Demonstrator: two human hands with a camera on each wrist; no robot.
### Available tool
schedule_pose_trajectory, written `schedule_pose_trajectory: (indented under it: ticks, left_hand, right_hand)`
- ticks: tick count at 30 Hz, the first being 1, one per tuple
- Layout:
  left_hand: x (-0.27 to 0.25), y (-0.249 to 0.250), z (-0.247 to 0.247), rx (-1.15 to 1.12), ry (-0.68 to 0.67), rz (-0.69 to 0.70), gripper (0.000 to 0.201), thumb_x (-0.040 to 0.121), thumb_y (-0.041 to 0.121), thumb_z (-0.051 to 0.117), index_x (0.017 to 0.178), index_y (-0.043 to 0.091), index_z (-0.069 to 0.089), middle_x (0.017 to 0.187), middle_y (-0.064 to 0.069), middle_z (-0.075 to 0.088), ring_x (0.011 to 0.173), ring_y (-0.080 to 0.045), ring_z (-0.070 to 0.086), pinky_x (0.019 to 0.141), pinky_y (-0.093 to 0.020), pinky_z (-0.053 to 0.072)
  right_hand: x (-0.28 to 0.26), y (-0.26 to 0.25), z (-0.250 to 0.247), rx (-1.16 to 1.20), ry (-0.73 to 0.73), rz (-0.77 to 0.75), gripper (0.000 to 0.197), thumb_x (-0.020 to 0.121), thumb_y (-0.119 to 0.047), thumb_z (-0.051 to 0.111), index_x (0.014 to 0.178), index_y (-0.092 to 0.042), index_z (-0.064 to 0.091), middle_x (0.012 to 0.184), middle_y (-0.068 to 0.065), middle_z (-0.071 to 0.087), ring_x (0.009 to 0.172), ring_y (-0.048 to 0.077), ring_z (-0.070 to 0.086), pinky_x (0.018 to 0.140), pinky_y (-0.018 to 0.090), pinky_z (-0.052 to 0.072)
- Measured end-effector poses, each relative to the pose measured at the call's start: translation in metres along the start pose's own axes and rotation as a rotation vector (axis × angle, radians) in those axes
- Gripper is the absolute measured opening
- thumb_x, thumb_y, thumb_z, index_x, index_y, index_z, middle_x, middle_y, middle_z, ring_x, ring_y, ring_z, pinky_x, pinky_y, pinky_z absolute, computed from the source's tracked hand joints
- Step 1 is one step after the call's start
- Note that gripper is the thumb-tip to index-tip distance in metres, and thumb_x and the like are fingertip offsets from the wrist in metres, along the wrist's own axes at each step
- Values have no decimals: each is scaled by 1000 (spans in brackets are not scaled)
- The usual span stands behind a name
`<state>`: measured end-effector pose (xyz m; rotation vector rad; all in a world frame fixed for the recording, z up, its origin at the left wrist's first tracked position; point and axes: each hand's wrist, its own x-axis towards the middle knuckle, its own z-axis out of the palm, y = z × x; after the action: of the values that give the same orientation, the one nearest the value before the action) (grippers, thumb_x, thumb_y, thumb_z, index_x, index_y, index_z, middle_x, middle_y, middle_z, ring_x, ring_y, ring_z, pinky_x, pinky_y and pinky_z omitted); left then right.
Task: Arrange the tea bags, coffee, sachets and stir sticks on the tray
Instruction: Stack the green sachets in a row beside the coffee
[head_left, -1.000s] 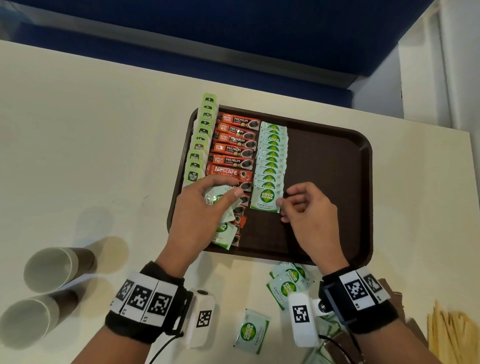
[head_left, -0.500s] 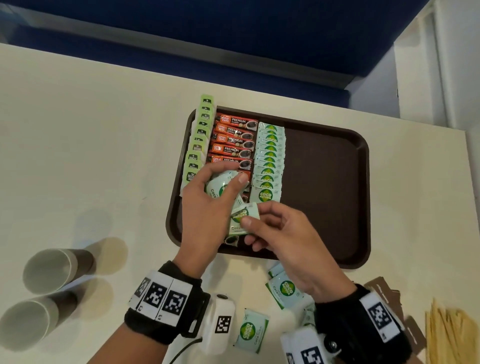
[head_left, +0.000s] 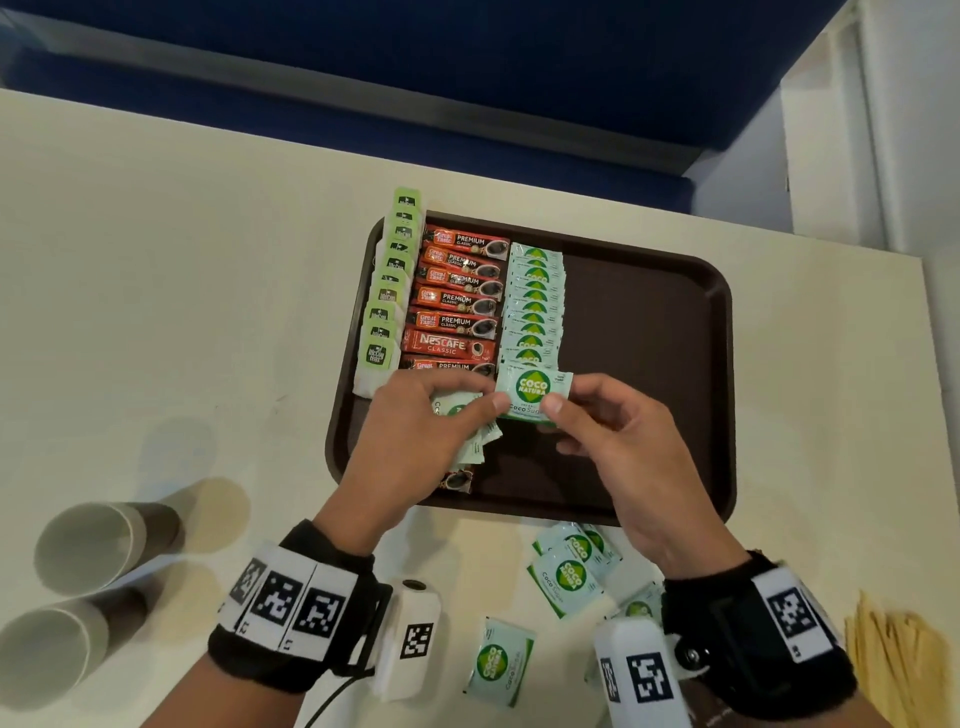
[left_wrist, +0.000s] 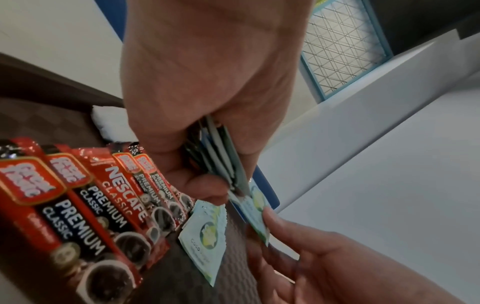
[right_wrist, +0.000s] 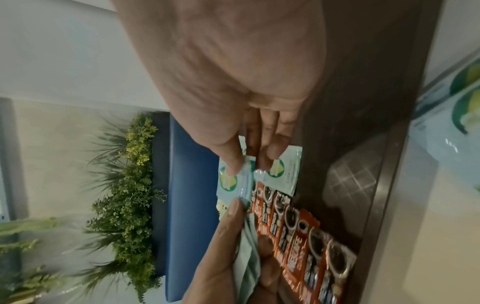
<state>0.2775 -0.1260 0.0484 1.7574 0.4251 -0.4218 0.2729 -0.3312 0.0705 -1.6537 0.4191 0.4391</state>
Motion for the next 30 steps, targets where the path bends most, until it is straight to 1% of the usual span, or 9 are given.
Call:
schedule_pose_trajectory:
  ticks: [2, 4, 8, 9, 12, 17, 21, 27, 30]
  left_hand:
    - [0, -1, 1, 54, -8, 16, 17, 87, 45, 87, 100, 34, 86, 104, 16, 80, 100, -6, 74, 92, -35, 61]
    - [0, -3, 1, 87, 1, 42, 11, 89, 42, 86, 97, 35, 86, 107, 19, 79, 103, 0, 71, 90, -29, 58]
    - [2, -5, -3, 61, 68, 67, 2, 94, 36, 83, 95, 35, 84, 105, 24, 78, 104, 15, 65, 82, -5, 46]
    - [3, -7, -4, 38, 81, 69, 2, 94, 35, 83, 95, 34, 84, 104, 24, 78, 103, 17, 65, 81, -4, 47]
    - [3, -9, -7, -21, 92, 70, 2, 94, 35, 83, 96, 34, 84, 102, 23, 79, 103, 7, 70, 85, -18, 57]
    - [2, -11, -8, -49, 94, 75, 4, 94, 36, 83, 98, 34, 84, 105, 18, 80, 103, 1, 73, 74, -12, 58]
    - [-1, -14, -7, -66, 94, 64, 3, 94, 35, 82, 96, 34, 84, 102, 21, 80, 103, 2, 74, 82, -24, 63]
    - [-3, -13, -8, -67, 104, 63, 4, 94, 36, 82, 98, 35, 84, 102, 19, 80, 101, 3, 74, 81, -24, 64]
    - [-2, -13, -9, -74, 115, 60, 4, 93, 37, 83, 97, 36, 84, 100, 22, 80, 100, 1, 75, 84, -29, 65]
  right_hand:
    - [3, 4, -5, -84, 16, -39, 10, 96, -20, 78, 107, -19, 80, 105, -9, 82, 97, 10, 76, 80, 27, 62]
    - [7, 12, -10, -103, 36, -40, 9, 96, -18, 79, 104, -18, 80, 103, -8, 82, 94, 10, 76, 76, 24, 61]
    - [15, 33, -11, -136, 65, -3, 7, 94, -14, 81, 101, -17, 80, 98, -5, 83, 91, 12, 76, 73, 22, 59]
    - [16, 38, -10, -162, 70, -3, 9, 93, -14, 82, 100, -19, 80, 97, -5, 83, 91, 13, 76, 74, 25, 60]
    - [21, 49, -5, -266, 117, -53, 18, 87, -18, 88, 100, -25, 78, 91, -6, 81, 86, 13, 76, 77, 32, 63]
    - [23, 50, 3, -376, 214, -176, 25, 84, -18, 91, 101, -25, 75, 82, -9, 76, 77, 7, 70, 71, 16, 57]
    - [23, 52, 5, -388, 234, -190, 30, 85, -19, 90, 107, -22, 71, 82, -9, 74, 75, 4, 68, 70, 18, 58]
    - [24, 52, 6, -386, 256, -213, 33, 83, -18, 92, 108, -21, 71, 82, -8, 70, 72, 1, 63, 69, 14, 54]
    - [24, 52, 6, -395, 257, -221, 33, 83, -19, 91, 109, -22, 70, 83, -8, 70, 73, 2, 63, 70, 18, 56]
